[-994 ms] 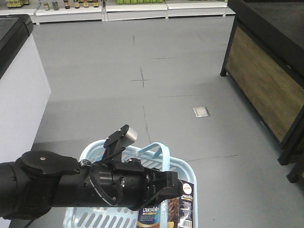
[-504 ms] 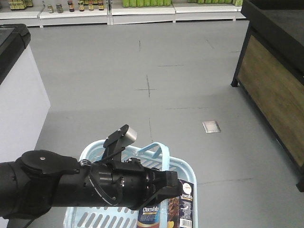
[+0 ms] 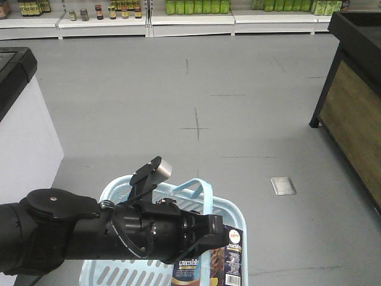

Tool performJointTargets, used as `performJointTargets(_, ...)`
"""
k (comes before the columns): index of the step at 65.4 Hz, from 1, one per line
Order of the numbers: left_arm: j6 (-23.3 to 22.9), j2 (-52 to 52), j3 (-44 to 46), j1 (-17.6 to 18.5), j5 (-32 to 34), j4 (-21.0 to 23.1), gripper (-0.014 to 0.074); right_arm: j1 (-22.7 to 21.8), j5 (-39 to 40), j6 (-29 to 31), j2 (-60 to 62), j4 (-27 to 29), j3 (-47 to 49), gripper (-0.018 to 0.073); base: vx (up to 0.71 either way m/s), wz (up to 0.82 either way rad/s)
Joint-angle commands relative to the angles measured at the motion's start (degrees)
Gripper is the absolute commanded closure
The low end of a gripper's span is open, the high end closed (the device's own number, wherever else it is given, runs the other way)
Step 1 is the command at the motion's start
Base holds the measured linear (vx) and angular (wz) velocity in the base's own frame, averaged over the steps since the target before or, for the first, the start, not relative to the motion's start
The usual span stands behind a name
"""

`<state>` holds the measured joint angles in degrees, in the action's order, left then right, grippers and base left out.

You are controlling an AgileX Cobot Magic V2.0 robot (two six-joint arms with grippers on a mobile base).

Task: Left arm holds basket, right arm returns cookies
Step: 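Hold the basket steady with the left gripper while driving down the aisle, then drive toward the drink shelves holding the basket in the left gripper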

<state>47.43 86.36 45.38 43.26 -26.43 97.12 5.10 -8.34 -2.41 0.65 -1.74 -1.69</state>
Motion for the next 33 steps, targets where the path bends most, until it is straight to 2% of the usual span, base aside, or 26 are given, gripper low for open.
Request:
performJointTargets(1, 0.3, -2.5, 1.6, 0.2, -2.2, 2.2, 0.0603, -0.2, 4.5, 0.1, 0.6, -0.2, 0.0, 0.0568, 0.38, 0.01)
performJointTargets(33, 0.3, -2.5, 1.6, 0.2, -2.2, 2.2, 0.0603, -0.2, 4.5, 0.1, 0.6, -0.2, 0.0, 0.0568, 0.38, -0.02)
